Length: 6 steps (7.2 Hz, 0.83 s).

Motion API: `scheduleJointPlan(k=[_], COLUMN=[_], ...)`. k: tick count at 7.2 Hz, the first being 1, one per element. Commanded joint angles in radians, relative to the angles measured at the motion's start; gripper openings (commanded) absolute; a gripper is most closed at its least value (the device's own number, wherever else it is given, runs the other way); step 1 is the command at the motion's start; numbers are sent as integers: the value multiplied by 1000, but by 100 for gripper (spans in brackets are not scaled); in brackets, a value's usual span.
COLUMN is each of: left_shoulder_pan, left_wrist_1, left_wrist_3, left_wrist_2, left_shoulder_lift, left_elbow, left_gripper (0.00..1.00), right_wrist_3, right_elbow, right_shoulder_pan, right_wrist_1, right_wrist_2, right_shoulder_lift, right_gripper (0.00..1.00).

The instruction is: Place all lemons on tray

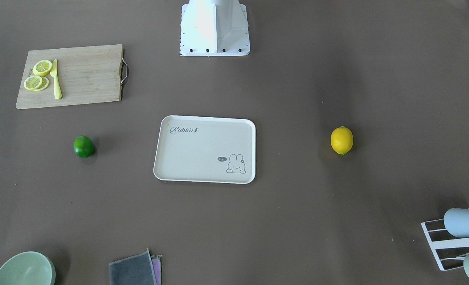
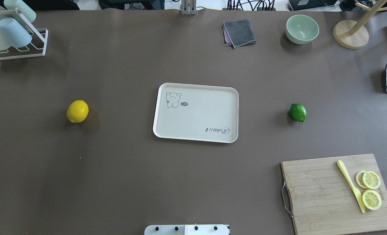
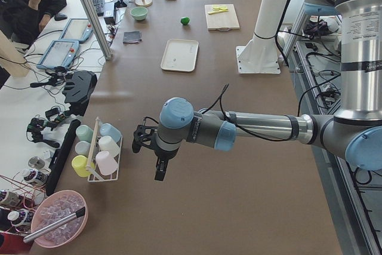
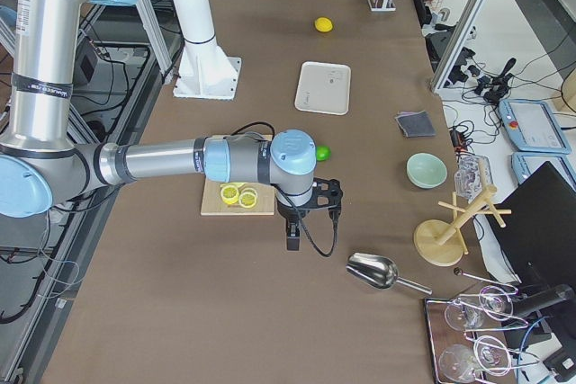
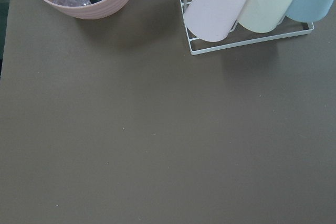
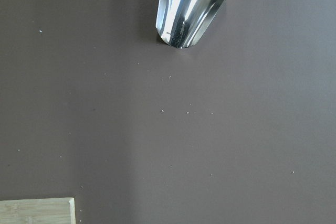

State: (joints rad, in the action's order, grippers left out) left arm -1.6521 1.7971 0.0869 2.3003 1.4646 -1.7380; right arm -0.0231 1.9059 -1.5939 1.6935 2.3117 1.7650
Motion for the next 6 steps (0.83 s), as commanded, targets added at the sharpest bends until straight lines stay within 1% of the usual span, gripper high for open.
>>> scheduleJointPlan(k=[1, 6], left_shoulder_pan=[2, 2], left_wrist_1=[-2, -5], left_wrist_3=[1, 4], left_wrist_2=[-1, 2], left_shoulder_lift=[2, 0], left_elbow=[-2, 5], left_gripper=[98, 98], right_wrist_3=[0, 0], right_elbow=[1, -1], right_shoulder_pan=[0, 0], right_wrist_1=[0, 0], right_wrist_2=[0, 0], right_shoulder_lift=[4, 1], right_gripper=[100, 100])
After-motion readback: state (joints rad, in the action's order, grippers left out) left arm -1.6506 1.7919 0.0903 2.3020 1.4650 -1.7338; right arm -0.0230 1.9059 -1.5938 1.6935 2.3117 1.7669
